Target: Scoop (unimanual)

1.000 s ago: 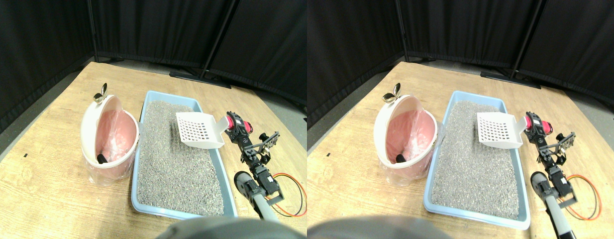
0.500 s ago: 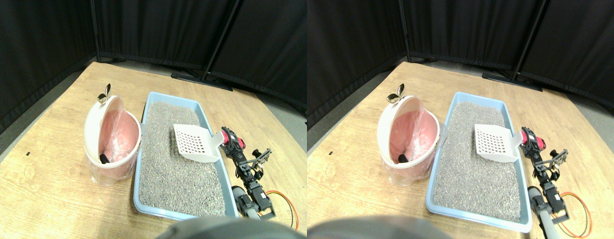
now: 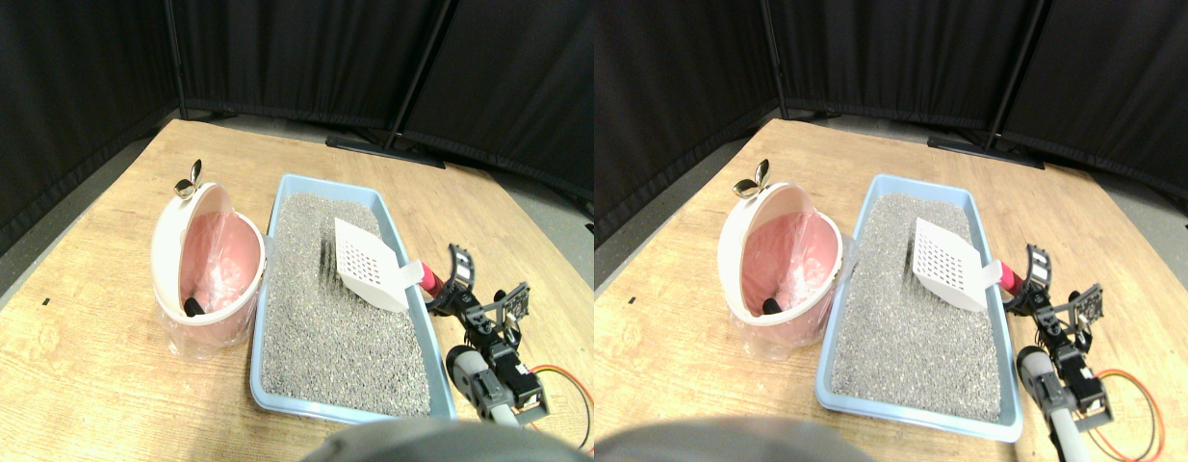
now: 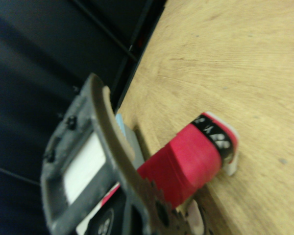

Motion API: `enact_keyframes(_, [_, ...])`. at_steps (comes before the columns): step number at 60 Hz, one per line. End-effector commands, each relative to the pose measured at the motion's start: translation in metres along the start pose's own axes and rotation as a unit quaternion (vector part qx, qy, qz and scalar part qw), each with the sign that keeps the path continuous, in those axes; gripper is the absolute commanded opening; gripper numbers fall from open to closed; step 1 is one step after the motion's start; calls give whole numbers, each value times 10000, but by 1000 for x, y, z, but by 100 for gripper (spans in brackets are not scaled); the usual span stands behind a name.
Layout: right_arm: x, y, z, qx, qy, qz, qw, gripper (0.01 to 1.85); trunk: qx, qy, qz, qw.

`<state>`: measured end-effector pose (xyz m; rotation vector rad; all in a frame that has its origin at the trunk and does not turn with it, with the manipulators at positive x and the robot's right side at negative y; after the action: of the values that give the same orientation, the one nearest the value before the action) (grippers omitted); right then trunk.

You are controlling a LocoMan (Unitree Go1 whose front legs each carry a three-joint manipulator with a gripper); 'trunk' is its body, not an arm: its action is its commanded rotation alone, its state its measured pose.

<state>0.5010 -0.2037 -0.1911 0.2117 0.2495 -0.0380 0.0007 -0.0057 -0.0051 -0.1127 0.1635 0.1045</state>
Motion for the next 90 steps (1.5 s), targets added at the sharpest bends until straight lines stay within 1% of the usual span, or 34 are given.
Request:
enact_keyframes(1, [-5, 1, 7, -11, -214, 128, 9997, 135, -93, -34, 26, 9999])
enact_keyframes(7, [-9, 3, 10, 21, -277, 188, 9994, 135, -74, -25, 8, 10000])
enact_keyframes(8, [-9, 3, 10, 21, -277, 188, 9994, 135, -48, -13, -20, 10000])
enact_keyframes(14, [-12, 3, 12, 15, -290, 252, 9993, 136, -48, -13, -20, 10000])
enact_keyframes(16, [-17, 3, 14, 8, -344, 354, 9988, 134, -9, -11, -60, 10000])
enact_keyframes(22, [-26, 2, 18, -94, -449, 341, 9984, 130, 30, 2, -109, 9999])
enact_keyframes(23, [-29, 2, 19, -124, -593, 345, 9976, 126, 39, 5, -124, 9999])
enact_keyframes(24, [-29, 2, 19, -124, -593, 345, 9976, 126, 39, 5, -124, 9999])
enact_keyframes(26, [-32, 2, 21, -210, -844, 446, 9952, 114, 61, -6, -169, 9998])
enact_keyframes(27, [-32, 2, 21, -210, -844, 446, 9952, 114, 61, -6, -169, 9998])
enact_keyframes(28, [-35, 1, 22, -170, -1011, 489, 9935, 105, 74, -7, -194, 9998])
enact_keyframes(30, [-35, 1, 22, -166, -1059, 494, 9930, 102, 85, 1, -213, 9997])
enact_keyframes(31, [-39, 0, 24, -148, -1206, 521, 9912, 85, 93, 6, -231, 9997])
enact_keyframes(32, [-39, 0, 24, -148, -1206, 521, 9912, 85, 93, 6, -231, 9997])
enact_keyframes(33, [-41, 0, 24, -121, -1258, 558, 9904, 76, 104, 7, -258, 9996])
enact_keyframes(34, [-41, 0, 24, -121, -1258, 558, 9904, 76, 104, 7, -258, 9996])
enact_keyframes(35, [-42, 0, 25, -132, -1304, 581, 9897, 68, 121, 10, -292, 9995])
enact_keyframes(36, [-43, 0, 26, -133, -1331, 591, 9892, 63, 121, 10, -292, 9995])
enact_keyframes(37, [-47, 0, 27, -158, -1476, 664, 9867, 47, 130, 17, -315, 9994])
enact_keyframes(38, [-47, 0, 27, -158, -1476, 664, 9867, 47, 130, 17, -315, 9994])
enact_keyframes(39, [-49, -1, 28, -182, -1590, 732, 9844, 35, 130, 17, -315, 9994])
enact_keyframes(41, [-50, -1, 28, -177, -1612, 732, 9841, 31, 147, 23, -349, 9993])
enact_keyframes(43, [-53, -1, 29, -233, -1801, 891, 9793, 9, 161, 24, -371, 9992])
enact_keyframes(44, [-54, -1, 29, -266, -1881, 969, 9770, 5, 173, 25, -396, 9991])
enact_keyframes(47, [-56, -2, 29, -237, -1871, 954, 9774, 5, 184, 28, -422, 9989])
enact_keyframes(48, [-58, -2, 28, -287, -1960, 994, 9751, 5, 193, 32, -444, 9988])
enact_keyframes(51, [-61, -2, 29, -361, -1979, 993, 9745, 5, 202, 35, -467, 9987])
enact_keyframes(53, [-65, -2, 29, -479, -1951, 871, 9757, 5, 211, 49, -495, 9985])
enact_keyframes(55, [-66, -2, 29, -512, -1947, 857, 9758, 5, 219, 54, -513, 9984])
enact_keyframes(56, [-70, -2, 29, -488, -1912, 835, 9768, 5, 224, 56, -524, 9984])
enact_keyframes(65, [-78, -4, 24, -597, -1839, 970, 9763, 5, 235, 60, -603, 9979])
enact_keyframes(67, [-80, -3, 24, -544, -1776, 900, 9785, 5, 237, 65, -622, 9978])
enact_keyframes(73, [-82, -2, 21, -511, -1772, 958, 9782, 5, 232, 57, -643, 9976])
enact_keyframes(90, [-87, 5, 19, -549, -1769, 964, 9780, 5, 239, 58, -669, 9975])
